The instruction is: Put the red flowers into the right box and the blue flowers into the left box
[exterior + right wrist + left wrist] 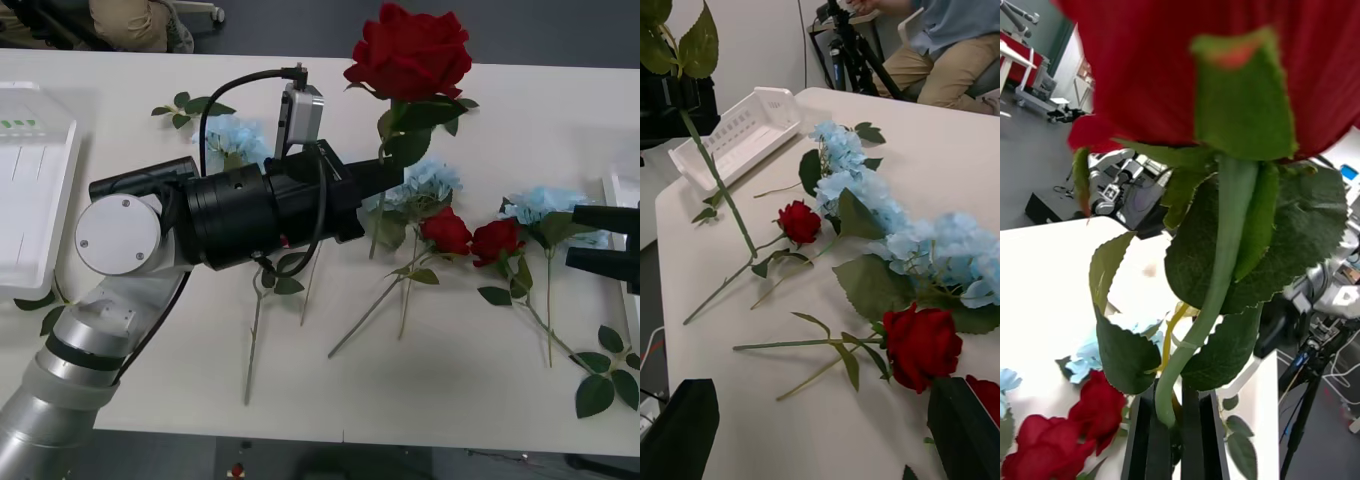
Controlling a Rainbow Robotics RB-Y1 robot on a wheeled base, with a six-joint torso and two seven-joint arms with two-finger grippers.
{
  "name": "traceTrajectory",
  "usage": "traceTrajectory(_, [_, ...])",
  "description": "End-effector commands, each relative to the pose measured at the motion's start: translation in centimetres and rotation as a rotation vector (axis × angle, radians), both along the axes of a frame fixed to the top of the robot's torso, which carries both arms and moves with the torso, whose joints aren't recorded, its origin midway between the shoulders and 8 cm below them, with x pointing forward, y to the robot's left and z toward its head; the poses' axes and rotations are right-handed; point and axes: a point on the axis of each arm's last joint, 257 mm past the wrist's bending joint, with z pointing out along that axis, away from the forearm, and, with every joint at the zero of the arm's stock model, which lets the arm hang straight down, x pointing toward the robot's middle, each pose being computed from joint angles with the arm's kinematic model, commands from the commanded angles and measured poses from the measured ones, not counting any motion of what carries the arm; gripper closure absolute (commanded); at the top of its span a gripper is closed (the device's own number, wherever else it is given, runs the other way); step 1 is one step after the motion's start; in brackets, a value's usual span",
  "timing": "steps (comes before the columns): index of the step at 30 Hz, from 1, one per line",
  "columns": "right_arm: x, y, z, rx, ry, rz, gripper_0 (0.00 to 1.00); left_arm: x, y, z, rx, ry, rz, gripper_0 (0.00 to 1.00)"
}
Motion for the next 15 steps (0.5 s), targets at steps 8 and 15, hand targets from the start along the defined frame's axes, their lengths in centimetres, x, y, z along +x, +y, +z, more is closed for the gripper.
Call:
traceTrajectory(8, [-0.4,5.0,-1.5,0.150,0.018,0.063,0.18,-1.1,-1.9,1.7,-0.108,0.062,-0.056,1.00])
traceTrajectory(15, [0.9,8.5,-2.2,0.204,0.063,0.127,0.18,-1.2,-2.5,2.0,-0.144,0.088,-0.055,1.00])
